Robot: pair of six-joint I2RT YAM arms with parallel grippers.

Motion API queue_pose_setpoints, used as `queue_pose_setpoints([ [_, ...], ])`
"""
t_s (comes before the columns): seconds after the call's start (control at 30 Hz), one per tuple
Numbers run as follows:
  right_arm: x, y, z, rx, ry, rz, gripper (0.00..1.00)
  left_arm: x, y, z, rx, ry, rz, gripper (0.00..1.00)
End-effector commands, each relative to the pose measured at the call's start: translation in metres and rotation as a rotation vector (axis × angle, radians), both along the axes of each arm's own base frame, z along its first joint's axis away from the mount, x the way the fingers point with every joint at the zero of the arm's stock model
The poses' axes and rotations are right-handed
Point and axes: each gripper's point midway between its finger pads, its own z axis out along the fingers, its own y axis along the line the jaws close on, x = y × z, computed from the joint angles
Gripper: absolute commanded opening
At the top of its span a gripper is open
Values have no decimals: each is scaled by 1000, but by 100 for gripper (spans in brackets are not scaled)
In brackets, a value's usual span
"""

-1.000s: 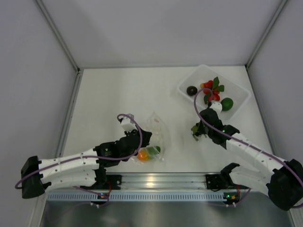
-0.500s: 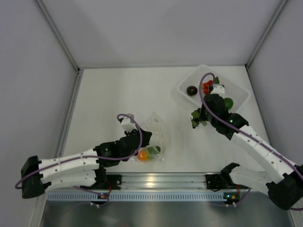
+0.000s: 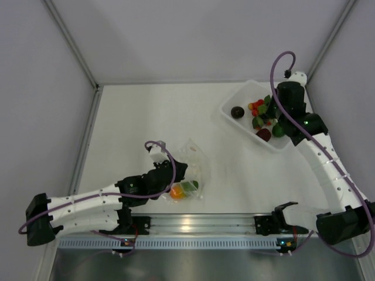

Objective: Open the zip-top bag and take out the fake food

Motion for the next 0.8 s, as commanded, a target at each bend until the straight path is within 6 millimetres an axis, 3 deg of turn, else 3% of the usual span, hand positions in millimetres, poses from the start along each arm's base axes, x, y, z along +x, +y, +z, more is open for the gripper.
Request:
queue_pose_setpoints([
  [0.0,11,-37,12,-48,6,-87,0,1,4,8,-4,-17,5,0],
  [0.13,23,-61,-5,-65,46,-164,0,1,2,11,-2,-21,-5,0],
  [0.3,42,-78,-43,-57,97,-224,0,1,1,11,3,-20,-12,0],
  [0.57,65,-75,-105,-15,197,-228,1,0,5,13,1,-24,-6,0],
  [0.77,75,-75,-116,-17,233,-237,17,-1,8,11,7,-21,-4,0],
])
